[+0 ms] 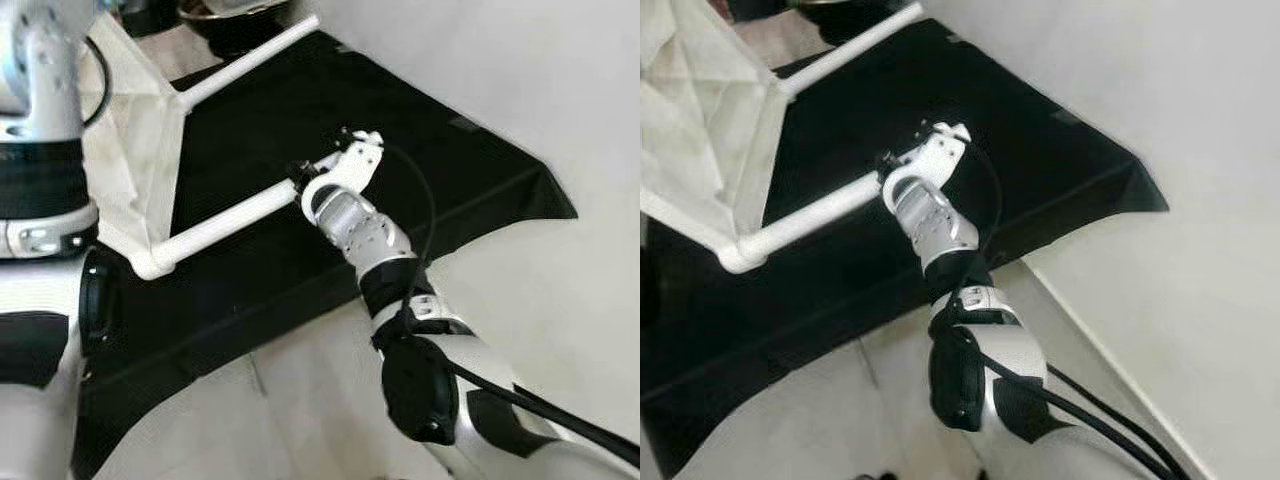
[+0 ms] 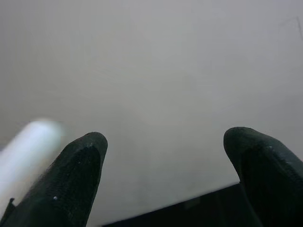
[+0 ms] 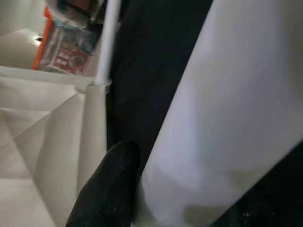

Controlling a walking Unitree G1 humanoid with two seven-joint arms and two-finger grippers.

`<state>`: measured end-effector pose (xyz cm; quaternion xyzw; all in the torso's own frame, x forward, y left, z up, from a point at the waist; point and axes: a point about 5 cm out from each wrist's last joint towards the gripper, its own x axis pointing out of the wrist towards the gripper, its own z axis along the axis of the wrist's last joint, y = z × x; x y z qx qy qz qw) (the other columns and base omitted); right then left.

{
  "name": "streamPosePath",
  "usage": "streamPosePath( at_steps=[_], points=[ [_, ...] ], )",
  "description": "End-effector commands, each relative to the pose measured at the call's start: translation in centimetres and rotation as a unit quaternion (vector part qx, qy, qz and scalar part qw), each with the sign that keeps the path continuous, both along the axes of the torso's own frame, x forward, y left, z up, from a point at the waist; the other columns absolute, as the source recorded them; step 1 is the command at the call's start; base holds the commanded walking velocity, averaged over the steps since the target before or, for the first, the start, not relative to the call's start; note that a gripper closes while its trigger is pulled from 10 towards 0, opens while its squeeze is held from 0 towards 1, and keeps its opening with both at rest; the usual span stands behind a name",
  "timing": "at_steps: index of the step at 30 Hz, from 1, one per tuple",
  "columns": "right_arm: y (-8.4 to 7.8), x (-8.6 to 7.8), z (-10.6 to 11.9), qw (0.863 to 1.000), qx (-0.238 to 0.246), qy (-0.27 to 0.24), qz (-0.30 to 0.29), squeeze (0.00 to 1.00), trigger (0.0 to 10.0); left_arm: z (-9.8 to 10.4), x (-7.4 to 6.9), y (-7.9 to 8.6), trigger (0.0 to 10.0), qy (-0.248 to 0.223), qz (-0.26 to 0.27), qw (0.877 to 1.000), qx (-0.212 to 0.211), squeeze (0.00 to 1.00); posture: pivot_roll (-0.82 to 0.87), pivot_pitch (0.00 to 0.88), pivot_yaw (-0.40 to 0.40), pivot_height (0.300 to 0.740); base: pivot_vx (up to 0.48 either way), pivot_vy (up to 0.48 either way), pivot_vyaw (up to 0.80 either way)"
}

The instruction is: Building children table

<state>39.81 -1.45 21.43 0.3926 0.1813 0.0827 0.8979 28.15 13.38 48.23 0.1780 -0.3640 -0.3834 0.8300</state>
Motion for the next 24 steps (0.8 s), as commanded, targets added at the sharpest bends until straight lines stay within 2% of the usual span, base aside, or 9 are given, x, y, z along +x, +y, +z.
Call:
streamPosePath(
  at_steps=[1,3,11,12,17,18,19,21,24],
  points=[
    [-0.4,-2.6,-8.7,0.972,-0.167,0.167,0.01,0.0,10.0,-0.2,-0.8,0.5,10.0,0.0,-0.003,1.0,-0.009,0.0,0.18,0.214,-0.021,0.74,0.0,0.0,0.0],
    [-1.8,-2.1,-8.6,0.97,-0.178,0.167,-0.012,0.0,10.0,-1.2,-1.6,0.6,10.0,0.011,-0.011,1.0,-0.024,0.0,0.18,0.221,-0.026,0.74,0.0,0.0,0.0],
    [-1.2,-2.3,-8.7,0.969,-0.191,0.158,0.001,0.0,10.0,-2.2,-2.3,0.5,10.0,0.024,-0.007,0.999,-0.044,0.0,0.18,0.237,-0.036,0.74,0.0,0.0,0.0],
    [-1.3,-2.2,-8.7,0.969,-0.192,0.154,-0.002,1.0,10.0,-2.5,-2.5,0.5,10.0,0.028,-0.006,0.998,-0.051,0.0,0.18,0.241,-0.037,0.74,0.0,0.0,0.0],
    [-2.0,-1.8,-8.3,0.971,-0.186,0.146,-0.024,1.0,10.0,-3.1,-2.9,0.5,10.0,0.036,-0.003,0.998,-0.06,0.0,0.18,0.246,-0.04,0.74,0.0,0.0,0.0],
    [-3.8,-1.0,-7.4,0.967,-0.205,0.133,-0.069,1.0,10.0,-3.5,-3.0,0.5,10.0,0.041,-0.003,0.997,-0.064,0.0,0.17,0.251,-0.043,0.74,0.0,0.0,0.0],
    [-3.8,-1.0,-7.4,0.967,-0.205,0.133,-0.069,1.0,10.0,-3.5,-3.0,0.5,10.0,0.041,-0.003,0.997,-0.064,0.0,0.17,0.251,-0.043,0.74,0.0,0.0,0.0],
    [-5.8,-0.2,-6.4,0.965,-0.207,0.116,-0.109,1.0,10.0,-3.8,-3.2,0.4,10.0,0.046,-0.004,0.997,-0.067,0.0,0.17,0.251,-0.043,0.74,0.0,0.0,0.0],
    [-6.2,0.1,-6.0,0.968,-0.191,0.113,-0.117,1.0,10.0,-3.9,-3.3,0.4,10.0,0.047,-0.005,0.997,-0.068,0.0,0.16,0.256,-0.042,0.74,0.0,0.0,0.0]
  ],
)
